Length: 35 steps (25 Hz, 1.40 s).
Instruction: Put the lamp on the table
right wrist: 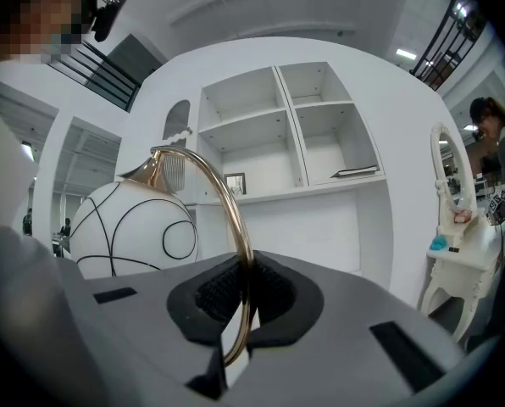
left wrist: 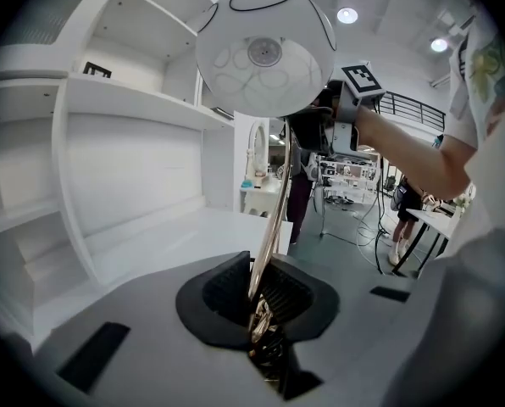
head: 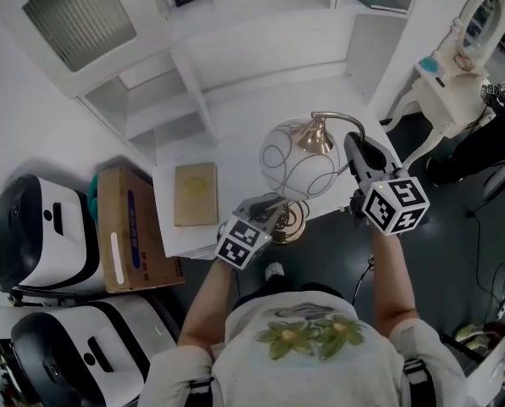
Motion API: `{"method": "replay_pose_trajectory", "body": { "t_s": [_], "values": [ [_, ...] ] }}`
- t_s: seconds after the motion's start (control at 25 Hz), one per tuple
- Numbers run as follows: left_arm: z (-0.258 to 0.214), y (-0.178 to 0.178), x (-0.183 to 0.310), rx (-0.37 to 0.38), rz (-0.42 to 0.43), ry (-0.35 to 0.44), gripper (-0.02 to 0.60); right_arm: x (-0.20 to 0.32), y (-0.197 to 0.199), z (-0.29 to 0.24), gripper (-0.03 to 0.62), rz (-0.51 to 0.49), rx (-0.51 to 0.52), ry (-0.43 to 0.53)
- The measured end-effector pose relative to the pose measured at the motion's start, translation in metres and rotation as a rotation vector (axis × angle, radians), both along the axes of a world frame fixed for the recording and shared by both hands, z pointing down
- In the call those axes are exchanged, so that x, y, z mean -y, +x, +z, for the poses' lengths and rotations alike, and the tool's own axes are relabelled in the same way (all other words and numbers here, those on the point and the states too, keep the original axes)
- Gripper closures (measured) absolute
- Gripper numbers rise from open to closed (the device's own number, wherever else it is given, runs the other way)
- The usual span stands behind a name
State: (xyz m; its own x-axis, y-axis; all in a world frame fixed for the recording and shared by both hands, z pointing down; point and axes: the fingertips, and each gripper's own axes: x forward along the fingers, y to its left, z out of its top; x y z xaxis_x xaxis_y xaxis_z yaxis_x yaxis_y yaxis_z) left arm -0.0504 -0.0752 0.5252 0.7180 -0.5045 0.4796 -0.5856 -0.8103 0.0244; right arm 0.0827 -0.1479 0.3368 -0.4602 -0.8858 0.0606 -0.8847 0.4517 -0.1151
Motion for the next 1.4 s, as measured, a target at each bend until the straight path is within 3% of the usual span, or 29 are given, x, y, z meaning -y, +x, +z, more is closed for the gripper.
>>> {"method": "replay_pose_trajectory", "body": {
  "t_s": [0.48, 1.4],
  "values": [
    [0.014, -0.006, 0.045, 0.008, 0.045, -0.020, 0.529, 0.041, -0.004, 0.015, 0.563, 0.046, 0.008, -0.020],
    [0.011, 0.036, 0.169, 0.003, -0.015, 0.000, 0.529, 0.170, 0.029, 0.006, 0.563, -0.029, 0.002, 0.015]
  ]
}}
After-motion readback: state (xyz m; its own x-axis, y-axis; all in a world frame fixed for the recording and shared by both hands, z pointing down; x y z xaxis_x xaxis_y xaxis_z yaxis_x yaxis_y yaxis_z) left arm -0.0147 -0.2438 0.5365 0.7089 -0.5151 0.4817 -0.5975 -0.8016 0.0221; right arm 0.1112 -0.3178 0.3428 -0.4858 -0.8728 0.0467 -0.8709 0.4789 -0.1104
